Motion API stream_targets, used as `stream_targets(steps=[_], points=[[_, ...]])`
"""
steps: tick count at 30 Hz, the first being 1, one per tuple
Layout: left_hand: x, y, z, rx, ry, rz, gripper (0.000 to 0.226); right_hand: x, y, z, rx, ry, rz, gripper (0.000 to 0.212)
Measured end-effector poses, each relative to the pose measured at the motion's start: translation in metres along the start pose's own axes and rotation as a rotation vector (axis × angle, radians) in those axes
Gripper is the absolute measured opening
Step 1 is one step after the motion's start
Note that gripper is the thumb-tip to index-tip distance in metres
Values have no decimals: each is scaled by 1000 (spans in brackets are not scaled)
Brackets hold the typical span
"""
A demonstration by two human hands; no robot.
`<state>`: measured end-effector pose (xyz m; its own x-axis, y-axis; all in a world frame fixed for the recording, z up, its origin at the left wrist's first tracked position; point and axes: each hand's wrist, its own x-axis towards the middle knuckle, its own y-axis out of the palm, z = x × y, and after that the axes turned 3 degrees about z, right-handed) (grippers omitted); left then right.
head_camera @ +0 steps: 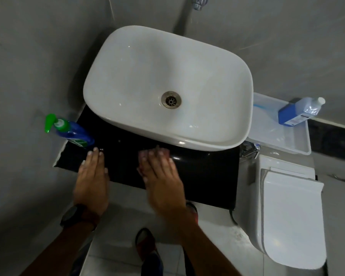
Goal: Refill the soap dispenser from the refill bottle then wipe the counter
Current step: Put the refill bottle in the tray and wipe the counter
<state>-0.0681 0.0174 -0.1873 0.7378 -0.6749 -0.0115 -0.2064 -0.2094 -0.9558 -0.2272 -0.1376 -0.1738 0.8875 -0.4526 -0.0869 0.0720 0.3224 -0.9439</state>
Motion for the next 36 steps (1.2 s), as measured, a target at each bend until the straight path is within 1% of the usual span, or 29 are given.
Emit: stream_targets(steps=[2, 6, 10, 13, 17, 19, 22, 27, 31, 34, 36], points=[[0, -1, -1, -6, 5, -11, 53, -29, -12, -34, -21, 117, -14, 70], [-1, -3, -2, -17, 8, -12, 52, -64, -35, -108, -174, 288, 24, 62], [1, -5, -3, -11, -3, 11, 53, -58, -57, -165, -274, 348, 59, 63], [1, -4, -2, -19, -6, 27, 53, -50, -64, -176, -223, 419, 1, 62], [2, -4, 2, -24, -18, 47, 54, -42, -53, -146, -144, 550, -112, 62], [2, -3, 1, -19, -22, 48, 54, -42, -37, -114, -130, 495, -123, 62], [2, 0, 2, -10, -22, 42, 54, -35, -10, -49, -103, 313, -54, 64], [1, 1, 3, -12, -9, 47, 55, 23, 11, 40, 0, 76, -36, 65], [1, 0, -2, -10, -15, 49, 58, 82, 13, 73, -6, -60, 11, 63], [2, 1, -2, 0, -20, 45, 64, 103, 15, 84, -7, -71, 6, 64], [2, 2, -2, 14, -12, 38, 64, 104, 14, 85, -8, -69, -6, 65]])
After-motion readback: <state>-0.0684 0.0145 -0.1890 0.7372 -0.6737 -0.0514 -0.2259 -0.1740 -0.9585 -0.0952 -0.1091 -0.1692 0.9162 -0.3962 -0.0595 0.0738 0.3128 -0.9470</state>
